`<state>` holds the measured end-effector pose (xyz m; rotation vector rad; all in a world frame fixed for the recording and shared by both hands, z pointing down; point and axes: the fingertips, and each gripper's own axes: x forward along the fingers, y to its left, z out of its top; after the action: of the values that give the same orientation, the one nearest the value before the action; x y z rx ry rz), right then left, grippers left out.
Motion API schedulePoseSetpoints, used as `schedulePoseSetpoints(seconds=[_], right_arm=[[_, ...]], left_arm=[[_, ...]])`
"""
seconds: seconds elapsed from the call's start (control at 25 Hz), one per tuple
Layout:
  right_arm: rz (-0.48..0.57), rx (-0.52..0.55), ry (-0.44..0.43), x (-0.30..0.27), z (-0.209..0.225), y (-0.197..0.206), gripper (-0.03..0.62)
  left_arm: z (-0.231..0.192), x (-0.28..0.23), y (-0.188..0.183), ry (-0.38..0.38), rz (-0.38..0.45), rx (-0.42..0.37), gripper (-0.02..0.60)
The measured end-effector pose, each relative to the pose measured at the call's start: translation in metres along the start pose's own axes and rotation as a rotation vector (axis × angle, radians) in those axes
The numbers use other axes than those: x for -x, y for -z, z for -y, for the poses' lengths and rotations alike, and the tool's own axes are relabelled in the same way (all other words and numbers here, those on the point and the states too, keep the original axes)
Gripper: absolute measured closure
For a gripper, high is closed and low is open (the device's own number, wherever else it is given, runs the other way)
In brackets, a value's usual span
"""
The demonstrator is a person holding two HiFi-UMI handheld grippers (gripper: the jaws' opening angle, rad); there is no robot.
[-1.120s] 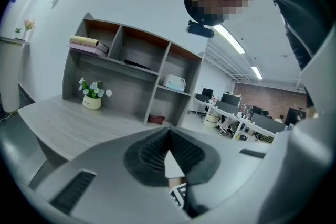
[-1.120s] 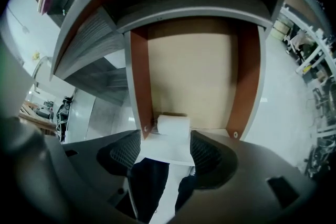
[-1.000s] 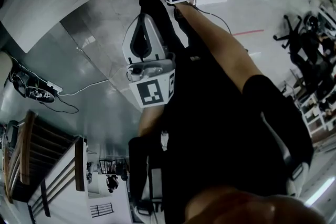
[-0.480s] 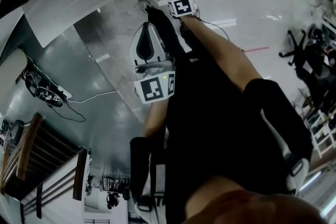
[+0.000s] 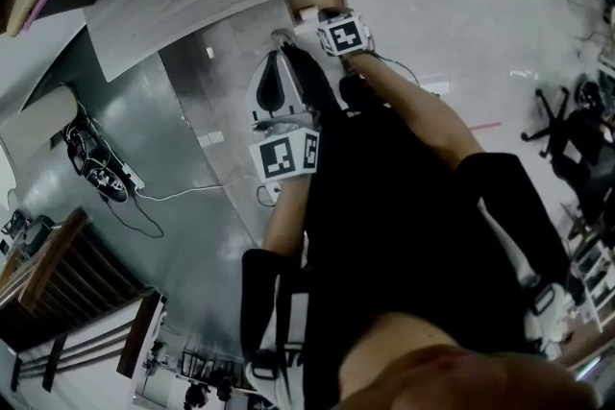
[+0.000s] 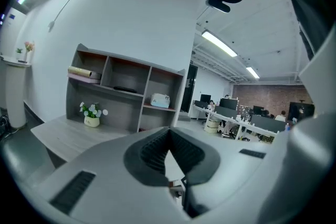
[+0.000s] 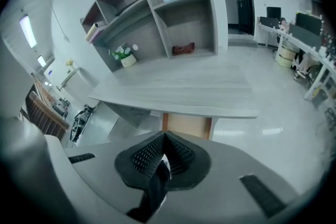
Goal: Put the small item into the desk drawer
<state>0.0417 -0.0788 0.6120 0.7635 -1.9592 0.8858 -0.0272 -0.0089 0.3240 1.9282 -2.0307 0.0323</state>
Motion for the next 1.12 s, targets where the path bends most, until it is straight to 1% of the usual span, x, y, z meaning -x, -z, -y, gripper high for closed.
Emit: schedulePoseSetpoints(seconds=[0.12, 0.24, 0.44, 0.6, 0.88, 1.0, 1.12], right_arm=[[0.103, 0.032, -0.011, 0.031, 0.0, -0.019, 0.594], [0.227, 0.101, 0.028, 0.064, 0.01, -0.041, 0.594], [0.386, 0.147, -0.027, 0.13, -0.005, -0.062, 0.594], [0.515, 0.187, -0.063, 0.181, -0.023, -0.08, 0.594], [0.699, 0.248, -0.097, 0.269, -0.058, -0.097, 0.594], [0.752, 0.258, -0.103, 0.301, -0.072, -0.095, 0.594], [0.797, 0.291, -0.124, 0.324, -0.09, -0.091, 0.594]], left_arm=[[0.01, 0.008, -0.008, -0.01, 0.023, -0.003, 0.592], [0.018, 0.017, -0.014, -0.023, 0.044, -0.014, 0.592], [0.025, 0.034, -0.029, -0.04, 0.07, -0.031, 0.592], [0.023, 0.041, -0.041, -0.04, 0.083, -0.036, 0.592], [0.017, 0.052, -0.053, -0.011, 0.082, -0.036, 0.592], [0.013, 0.061, -0.062, 0.001, 0.083, -0.055, 0.592], [0.006, 0.067, -0.072, 0.003, 0.098, -0.057, 0.592]])
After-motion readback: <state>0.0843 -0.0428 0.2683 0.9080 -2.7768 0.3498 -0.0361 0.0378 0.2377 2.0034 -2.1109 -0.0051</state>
